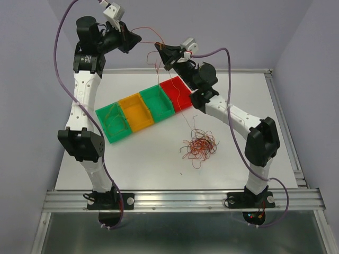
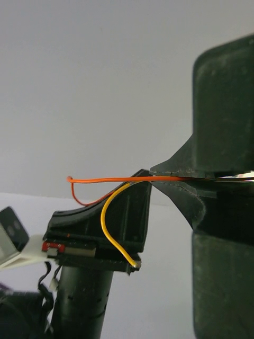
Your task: Untangle the cables
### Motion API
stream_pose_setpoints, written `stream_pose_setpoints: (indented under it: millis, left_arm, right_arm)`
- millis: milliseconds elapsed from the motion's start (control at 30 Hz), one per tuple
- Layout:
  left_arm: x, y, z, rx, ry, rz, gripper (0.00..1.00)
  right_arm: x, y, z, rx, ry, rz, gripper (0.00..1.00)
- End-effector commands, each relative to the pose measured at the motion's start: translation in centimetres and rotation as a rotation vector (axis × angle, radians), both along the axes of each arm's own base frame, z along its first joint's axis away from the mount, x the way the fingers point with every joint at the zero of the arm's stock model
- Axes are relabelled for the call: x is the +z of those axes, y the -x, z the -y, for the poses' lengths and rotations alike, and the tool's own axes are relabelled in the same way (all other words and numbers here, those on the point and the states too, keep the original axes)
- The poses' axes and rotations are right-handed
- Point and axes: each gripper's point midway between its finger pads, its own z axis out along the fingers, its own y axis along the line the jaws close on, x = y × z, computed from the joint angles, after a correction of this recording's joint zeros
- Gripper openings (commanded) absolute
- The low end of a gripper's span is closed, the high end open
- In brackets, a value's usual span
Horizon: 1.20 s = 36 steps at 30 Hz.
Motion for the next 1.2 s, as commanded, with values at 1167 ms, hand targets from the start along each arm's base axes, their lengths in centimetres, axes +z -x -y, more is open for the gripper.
stream_pose_setpoints:
  millis: [1167]
  left_arm:
    - [-4.3,-4.6,-1.0,0.042,-0.021,-0.012,0.03]
  right_arm:
    - [0.5,-0.2,1.9,0.084,-0.012,0.118,0.01]
